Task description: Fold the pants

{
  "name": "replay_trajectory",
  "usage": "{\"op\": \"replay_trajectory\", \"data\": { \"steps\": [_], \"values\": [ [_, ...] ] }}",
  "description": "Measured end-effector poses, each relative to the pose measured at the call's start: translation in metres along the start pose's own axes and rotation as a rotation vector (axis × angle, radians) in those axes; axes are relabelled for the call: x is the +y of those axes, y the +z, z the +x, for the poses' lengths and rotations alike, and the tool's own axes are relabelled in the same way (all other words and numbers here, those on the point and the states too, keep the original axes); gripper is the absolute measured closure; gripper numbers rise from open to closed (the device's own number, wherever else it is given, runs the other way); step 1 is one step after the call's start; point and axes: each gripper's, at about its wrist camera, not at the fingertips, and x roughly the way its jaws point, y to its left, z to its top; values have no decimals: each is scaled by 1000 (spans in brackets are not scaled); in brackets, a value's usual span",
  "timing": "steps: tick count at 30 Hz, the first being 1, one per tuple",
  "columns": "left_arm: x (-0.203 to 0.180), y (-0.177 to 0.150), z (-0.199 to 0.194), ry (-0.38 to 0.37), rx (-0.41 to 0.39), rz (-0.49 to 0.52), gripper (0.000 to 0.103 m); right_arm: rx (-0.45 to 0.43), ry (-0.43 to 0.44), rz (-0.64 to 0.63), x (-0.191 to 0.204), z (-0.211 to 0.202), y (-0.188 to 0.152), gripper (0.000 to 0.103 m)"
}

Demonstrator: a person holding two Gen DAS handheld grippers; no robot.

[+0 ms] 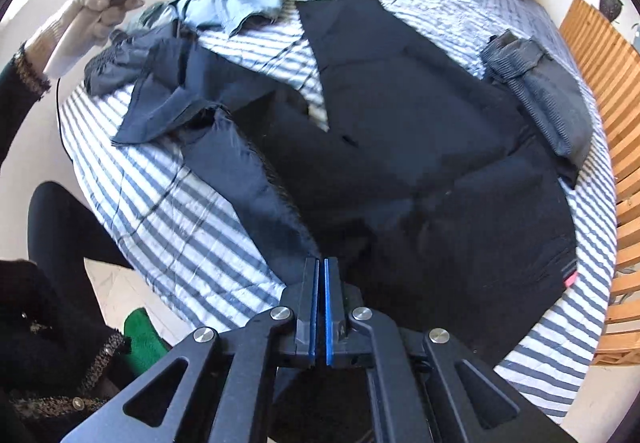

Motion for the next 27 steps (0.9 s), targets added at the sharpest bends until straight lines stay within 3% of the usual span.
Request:
{"op": "replay_trajectory", "data": {
  "steps": [2, 3, 7, 10, 13, 15, 16, 17, 19, 21, 27],
  "values": [
    [23, -41, 3, -9, 34, -73, 53, 8, 13, -10, 4, 4, -5, 101],
    [32, -58, 3, -27, 41, -100, 51, 9, 17, -11, 7, 5, -7, 101],
    [55, -117, 9, -70, 70, -205, 50, 2, 12, -17, 20, 5, -15, 101],
    [57, -151, 19, -110, 111, -222, 50, -2, -32, -45, 31, 7, -20, 101],
    [51, -168, 28, -117, 123, -224, 50, -1, -39, -40, 37, 7, -23, 101],
    [44, -170, 28, -83, 78, -193, 50, -4, -50, -42, 41, 7, -24, 101],
    [39, -170, 28, -56, 66, -166, 55, -4, -57, -45, 43, 9, -24, 101],
    [34, -170, 28, -32, 64, -143, 85, -4, -64, -47, 44, 9, -24, 101],
    [32, -169, 25, -7, 68, -132, 102, -4, -79, -51, 47, 10, -24, 101],
    [41, -167, 15, -76, 56, -167, 102, -14, -99, -51, 47, 7, -24, 101],
    [61, -131, -36, -159, -75, -244, 102, -72, -130, 2, 32, -13, -23, 101]
  ]
}}
